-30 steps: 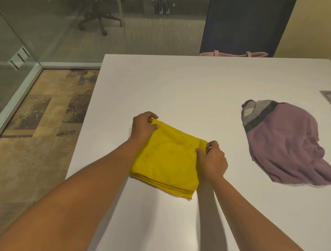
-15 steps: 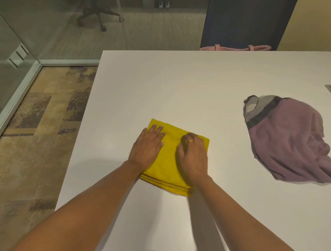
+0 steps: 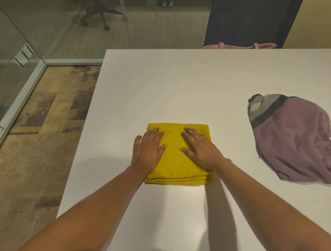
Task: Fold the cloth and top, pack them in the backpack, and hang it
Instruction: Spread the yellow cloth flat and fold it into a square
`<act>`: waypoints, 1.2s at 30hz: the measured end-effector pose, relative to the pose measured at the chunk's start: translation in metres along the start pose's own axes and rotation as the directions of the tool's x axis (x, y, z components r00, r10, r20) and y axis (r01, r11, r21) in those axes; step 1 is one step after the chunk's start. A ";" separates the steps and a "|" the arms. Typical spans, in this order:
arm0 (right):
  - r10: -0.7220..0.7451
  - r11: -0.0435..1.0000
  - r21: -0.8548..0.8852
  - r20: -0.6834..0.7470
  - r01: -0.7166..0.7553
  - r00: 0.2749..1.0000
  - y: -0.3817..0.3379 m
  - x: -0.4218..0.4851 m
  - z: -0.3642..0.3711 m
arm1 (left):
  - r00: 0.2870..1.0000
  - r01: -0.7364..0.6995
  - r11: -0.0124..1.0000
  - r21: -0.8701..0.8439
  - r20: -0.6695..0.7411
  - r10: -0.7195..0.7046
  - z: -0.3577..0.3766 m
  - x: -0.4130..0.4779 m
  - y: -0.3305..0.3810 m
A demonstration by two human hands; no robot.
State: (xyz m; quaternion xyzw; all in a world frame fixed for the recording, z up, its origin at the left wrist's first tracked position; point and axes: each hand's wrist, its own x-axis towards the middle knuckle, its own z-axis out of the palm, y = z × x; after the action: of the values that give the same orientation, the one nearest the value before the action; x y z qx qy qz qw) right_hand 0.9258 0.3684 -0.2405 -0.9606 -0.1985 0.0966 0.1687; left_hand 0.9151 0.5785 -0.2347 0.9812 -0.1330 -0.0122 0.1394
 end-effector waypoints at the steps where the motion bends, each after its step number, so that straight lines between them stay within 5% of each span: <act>1: -0.001 1.000 0.002 0.002 0.001 1.000 0.002 0.003 -0.009 | 0.999 -0.010 1.000 -0.021 -0.034 0.009 -0.004 0.005 0.001; 5: 0.070 0.993 -0.081 -0.193 -0.087 0.979 0.006 0.016 -0.038 | 0.999 -0.033 0.999 0.003 0.013 0.033 -0.022 0.032 -0.005; 8: 0.205 0.968 -0.146 0.007 -0.202 0.979 0.010 0.023 -0.048 | 0.974 0.004 0.999 0.047 0.226 -0.014 -0.032 0.051 -0.007; 11: 0.273 0.947 -0.216 0.152 -0.238 0.950 0.010 0.025 -0.049 | 0.957 0.015 0.996 0.092 0.287 -0.041 -0.034 0.058 -0.006; 18: 0.191 0.950 -0.225 -0.126 -0.216 0.973 0.001 0.024 -0.053 | 0.997 0.012 0.997 0.072 0.069 -0.017 -0.043 0.056 0.005; 27: 0.107 0.959 -0.182 -0.477 -0.217 0.873 -0.022 -0.008 -0.053 | 0.958 -0.071 0.996 -0.058 -0.283 0.051 -0.064 0.026 0.017; 36: -0.025 0.976 -0.213 -0.344 -0.052 0.938 -0.028 -0.066 -0.025 | 0.952 -0.174 0.985 0.011 -0.254 0.171 -0.037 -0.050 0.025</act>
State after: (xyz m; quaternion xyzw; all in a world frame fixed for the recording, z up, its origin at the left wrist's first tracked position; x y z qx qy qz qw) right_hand 0.8628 0.3584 -0.1997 -0.9767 -0.1688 -0.0946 0.0932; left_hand 0.8629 0.5783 -0.1931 0.9584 -0.1992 0.1249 0.1616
